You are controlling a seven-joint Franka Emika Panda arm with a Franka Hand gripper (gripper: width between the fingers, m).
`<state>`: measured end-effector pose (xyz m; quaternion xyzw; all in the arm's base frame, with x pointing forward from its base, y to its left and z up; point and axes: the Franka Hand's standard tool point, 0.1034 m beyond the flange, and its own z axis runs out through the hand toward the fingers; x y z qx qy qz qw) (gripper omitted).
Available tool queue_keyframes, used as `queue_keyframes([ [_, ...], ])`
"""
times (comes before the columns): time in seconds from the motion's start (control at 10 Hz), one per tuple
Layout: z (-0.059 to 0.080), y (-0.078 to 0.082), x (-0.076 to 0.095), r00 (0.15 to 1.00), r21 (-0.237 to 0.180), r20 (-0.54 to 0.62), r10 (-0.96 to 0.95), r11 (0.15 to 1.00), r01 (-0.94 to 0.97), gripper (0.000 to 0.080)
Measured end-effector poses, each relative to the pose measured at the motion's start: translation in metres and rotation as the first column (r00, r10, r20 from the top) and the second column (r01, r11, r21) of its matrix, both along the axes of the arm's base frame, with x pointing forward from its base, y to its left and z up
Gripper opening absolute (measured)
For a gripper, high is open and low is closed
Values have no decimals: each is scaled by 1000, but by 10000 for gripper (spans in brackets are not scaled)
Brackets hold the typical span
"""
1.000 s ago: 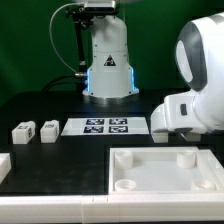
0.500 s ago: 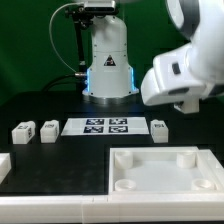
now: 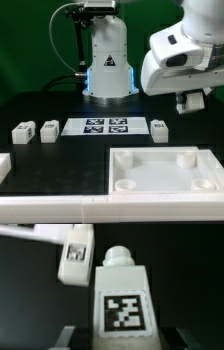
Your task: Assemble one leg
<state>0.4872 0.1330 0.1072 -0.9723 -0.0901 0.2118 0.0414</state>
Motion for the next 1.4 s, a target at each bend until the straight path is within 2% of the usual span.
queue_keyframes([
  [0.1,22,-6,30,996,17,92,10,1000,-12,291],
  [0.2,43,0,58,971,24,239,10,1000,-16,291],
  [0.3,56,7,71,930,43,367,4,999,-21,291],
  [0.5,46,0,65,855,58,518,-22,998,-10,291],
  [0.6,49,0,73,780,75,624,-40,997,-9,291],
  [0.8,46,-4,72,676,92,735,-60,996,-12,291],
  [0.9,49,-18,89,600,59,800,-2,995,-75,291],
  [1.0,48,-27,105,622,56,783,-3,996,-65,291],
  [1.1,56,-25,125,602,59,799,-8,996,-66,291],
  [1.2,54,-25,138,595,64,804,-13,996,-64,291],
  [1.3,43,-23,147,599,70,801,-19,996,-61,291],
  [1.4,29,-20,149,592,77,805,-27,995,-59,291],
])
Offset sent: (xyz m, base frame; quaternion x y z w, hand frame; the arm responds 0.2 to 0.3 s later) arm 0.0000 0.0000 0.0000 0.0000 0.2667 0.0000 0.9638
